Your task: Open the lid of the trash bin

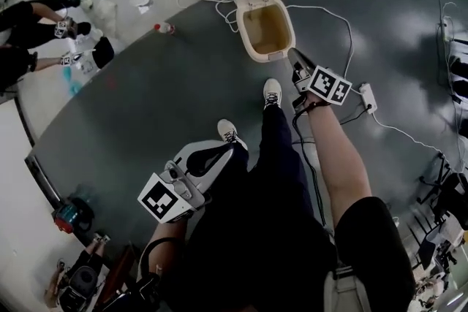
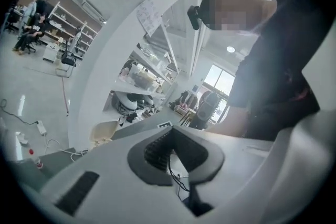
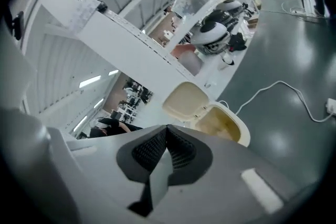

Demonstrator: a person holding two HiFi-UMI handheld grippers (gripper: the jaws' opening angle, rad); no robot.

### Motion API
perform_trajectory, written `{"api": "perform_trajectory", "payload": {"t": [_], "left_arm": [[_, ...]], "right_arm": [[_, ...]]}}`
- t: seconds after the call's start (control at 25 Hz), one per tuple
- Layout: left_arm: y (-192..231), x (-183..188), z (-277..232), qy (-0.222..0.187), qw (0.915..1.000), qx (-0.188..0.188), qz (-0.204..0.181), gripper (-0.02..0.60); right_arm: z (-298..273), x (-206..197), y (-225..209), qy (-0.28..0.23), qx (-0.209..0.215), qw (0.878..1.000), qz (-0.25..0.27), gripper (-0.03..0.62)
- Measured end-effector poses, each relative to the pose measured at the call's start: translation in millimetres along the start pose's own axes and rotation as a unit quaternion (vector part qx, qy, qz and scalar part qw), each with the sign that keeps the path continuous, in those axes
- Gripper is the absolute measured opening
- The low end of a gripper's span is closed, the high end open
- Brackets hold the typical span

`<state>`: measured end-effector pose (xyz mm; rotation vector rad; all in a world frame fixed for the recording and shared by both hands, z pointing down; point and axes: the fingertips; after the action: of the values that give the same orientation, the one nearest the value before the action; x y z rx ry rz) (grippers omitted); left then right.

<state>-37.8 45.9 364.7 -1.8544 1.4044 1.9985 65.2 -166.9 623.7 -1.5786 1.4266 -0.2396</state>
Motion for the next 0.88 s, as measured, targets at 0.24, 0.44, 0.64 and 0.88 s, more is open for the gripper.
{"api": "perform_trajectory", "payload": {"t": [0.24,0.44,0.64,0.88], "left_arm": [[-24,20,24,-0.009,0.9993,-0.021,-0.03,0.003],[-46,44,41,-0.033,0.9971,-0.046,-0.051,0.002],[-63,59,51,-0.047,0.9944,-0.071,-0.062,0.002],[-88,66,66,-0.041,0.9906,-0.097,-0.087,0.002]], "right_arm": [[70,21,109,-0.043,0.081,0.993,0.07,0.008],[134,9,194,-0.049,0.133,0.979,0.147,0.008],[191,-11,267,-0.059,0.168,0.958,0.223,0.008],[249,-43,325,-0.088,0.188,0.94,0.272,0.008]]}}
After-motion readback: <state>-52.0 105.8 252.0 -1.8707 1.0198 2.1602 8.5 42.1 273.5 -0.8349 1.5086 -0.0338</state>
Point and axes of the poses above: the fingertips, and each gripper's own axes: z backward along the fingers, y to its left, x out of its top, and after that the axes turned 3 degrees about -x, right-handed
